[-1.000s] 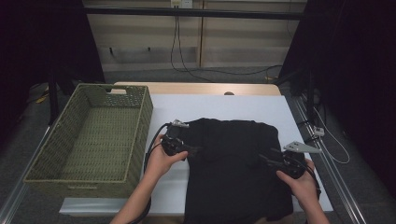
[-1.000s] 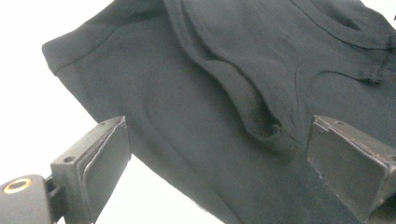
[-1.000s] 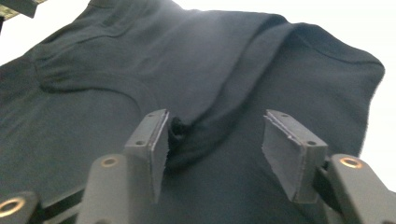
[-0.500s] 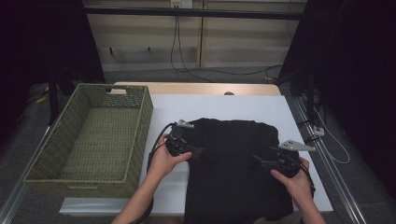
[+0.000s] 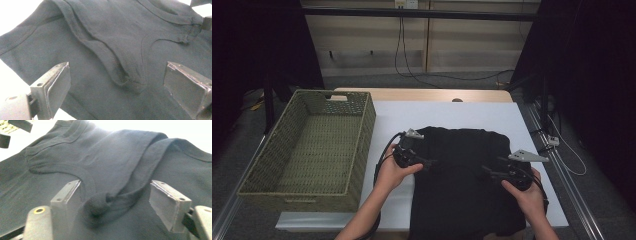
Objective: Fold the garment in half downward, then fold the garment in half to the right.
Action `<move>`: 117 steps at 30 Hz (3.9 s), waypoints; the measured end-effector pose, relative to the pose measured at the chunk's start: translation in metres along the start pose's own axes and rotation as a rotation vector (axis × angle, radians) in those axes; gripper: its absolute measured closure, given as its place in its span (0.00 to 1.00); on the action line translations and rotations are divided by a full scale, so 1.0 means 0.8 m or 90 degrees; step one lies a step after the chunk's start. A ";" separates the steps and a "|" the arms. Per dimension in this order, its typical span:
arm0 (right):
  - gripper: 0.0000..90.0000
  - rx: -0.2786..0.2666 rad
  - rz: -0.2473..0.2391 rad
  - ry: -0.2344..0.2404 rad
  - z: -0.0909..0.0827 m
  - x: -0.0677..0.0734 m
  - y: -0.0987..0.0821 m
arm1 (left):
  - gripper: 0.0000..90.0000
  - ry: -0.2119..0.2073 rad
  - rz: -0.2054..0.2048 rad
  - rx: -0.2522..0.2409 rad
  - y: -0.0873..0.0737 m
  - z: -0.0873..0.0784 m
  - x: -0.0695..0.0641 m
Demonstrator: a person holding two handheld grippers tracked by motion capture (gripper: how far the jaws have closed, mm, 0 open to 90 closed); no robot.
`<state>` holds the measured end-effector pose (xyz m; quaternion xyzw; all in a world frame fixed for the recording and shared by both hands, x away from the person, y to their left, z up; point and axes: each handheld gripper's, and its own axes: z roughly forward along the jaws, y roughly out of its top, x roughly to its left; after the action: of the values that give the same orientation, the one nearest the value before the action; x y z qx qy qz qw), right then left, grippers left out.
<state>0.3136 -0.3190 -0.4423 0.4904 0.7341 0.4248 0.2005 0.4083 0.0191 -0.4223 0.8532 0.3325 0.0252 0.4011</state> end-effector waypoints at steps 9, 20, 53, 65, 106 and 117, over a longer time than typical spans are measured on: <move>0.31 0.014 -0.022 0.011 0.012 0.010 0.003 | 0.11 -0.015 0.023 -0.002 -0.002 0.001 -0.004; 0.65 0.044 -0.030 -0.014 0.020 0.008 -0.003 | 0.32 -0.001 0.054 -0.004 -0.002 0.013 -0.011; 0.89 0.002 0.020 0.012 -0.001 -0.003 -0.008 | 0.94 -0.106 -0.009 0.039 0.003 0.012 -0.019; 0.90 -0.025 0.021 0.028 -0.023 0.000 -0.005 | 0.95 -0.125 -0.002 0.024 0.008 -0.002 -0.029; 0.92 -0.013 0.004 0.044 -0.069 0.010 -0.017 | 0.95 -0.184 0.024 0.055 -0.001 -0.022 -0.056; 0.92 -0.010 -0.004 0.058 -0.088 0.017 -0.026 | 0.95 -0.193 0.035 0.066 -0.011 -0.026 -0.069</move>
<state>0.2461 -0.3402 -0.4181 0.4667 0.7407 0.4516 0.1722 0.3538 0.0046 -0.4020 0.8756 0.2456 -0.1102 0.4011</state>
